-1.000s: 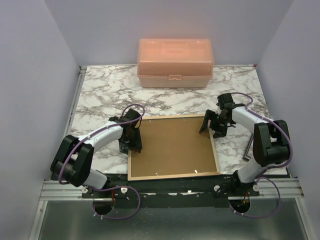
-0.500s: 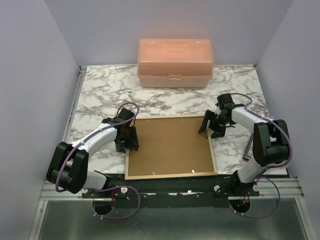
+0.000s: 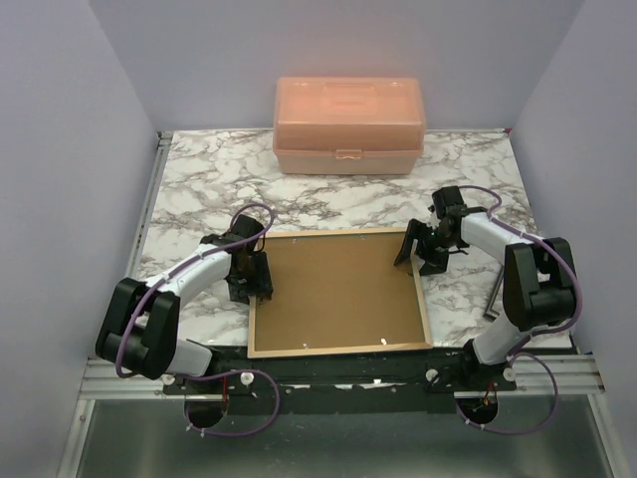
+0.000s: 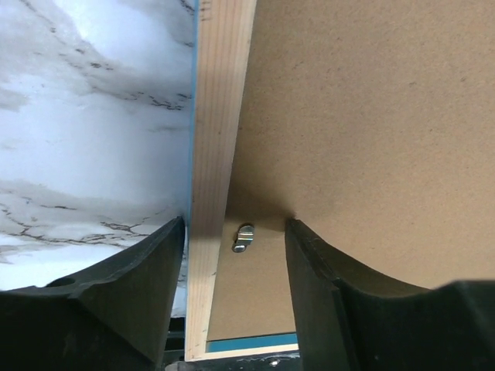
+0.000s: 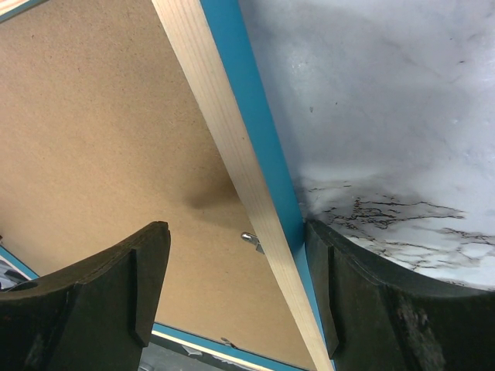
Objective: Put the photo into the frame
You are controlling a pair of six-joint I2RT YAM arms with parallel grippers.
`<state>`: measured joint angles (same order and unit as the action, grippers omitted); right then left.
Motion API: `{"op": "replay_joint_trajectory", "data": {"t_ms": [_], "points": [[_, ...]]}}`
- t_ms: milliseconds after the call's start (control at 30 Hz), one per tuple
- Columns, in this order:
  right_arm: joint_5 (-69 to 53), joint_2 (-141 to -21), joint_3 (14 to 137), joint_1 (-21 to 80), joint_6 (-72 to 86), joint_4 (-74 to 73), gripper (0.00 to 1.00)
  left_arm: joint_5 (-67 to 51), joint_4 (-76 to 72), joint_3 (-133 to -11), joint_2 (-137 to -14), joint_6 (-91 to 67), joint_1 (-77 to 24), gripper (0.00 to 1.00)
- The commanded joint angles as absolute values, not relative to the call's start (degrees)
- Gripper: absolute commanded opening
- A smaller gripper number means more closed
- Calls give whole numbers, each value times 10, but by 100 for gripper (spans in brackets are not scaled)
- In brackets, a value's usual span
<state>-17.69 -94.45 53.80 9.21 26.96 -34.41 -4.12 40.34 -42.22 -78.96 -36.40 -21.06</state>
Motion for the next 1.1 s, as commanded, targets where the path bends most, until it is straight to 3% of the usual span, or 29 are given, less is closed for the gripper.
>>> {"op": "replay_joint_trajectory", "data": {"t_ms": [0,67,167,233,667,700,833,867,967,1067], "points": [[-183,-983,510,101,264,-330,77,-46,401,-417,-809,-352,-212,50],[-182,-983,508,101,264,-330,77,-41,401,-416,-810,-355,-215,39],[-182,-984,507,101,264,-329,77,-34,401,-415,-807,-357,-215,10],[-182,-984,506,101,264,-329,77,-33,403,-416,-807,-357,-215,0],[-181,-980,505,101,264,-329,78,-60,399,-423,-760,-355,-215,0],[-182,-978,505,101,264,-329,79,-64,399,-425,-752,-358,-215,3],[-184,-958,504,101,261,-333,88,-73,397,-429,-720,-370,-213,59],[-182,-953,503,101,262,-336,90,-76,398,-429,-715,-372,-211,67],[-173,-939,497,101,263,-350,92,-84,403,-427,-705,-379,-205,81],[-169,-928,489,101,271,-363,94,-97,405,-419,-711,-380,-199,83]]}}
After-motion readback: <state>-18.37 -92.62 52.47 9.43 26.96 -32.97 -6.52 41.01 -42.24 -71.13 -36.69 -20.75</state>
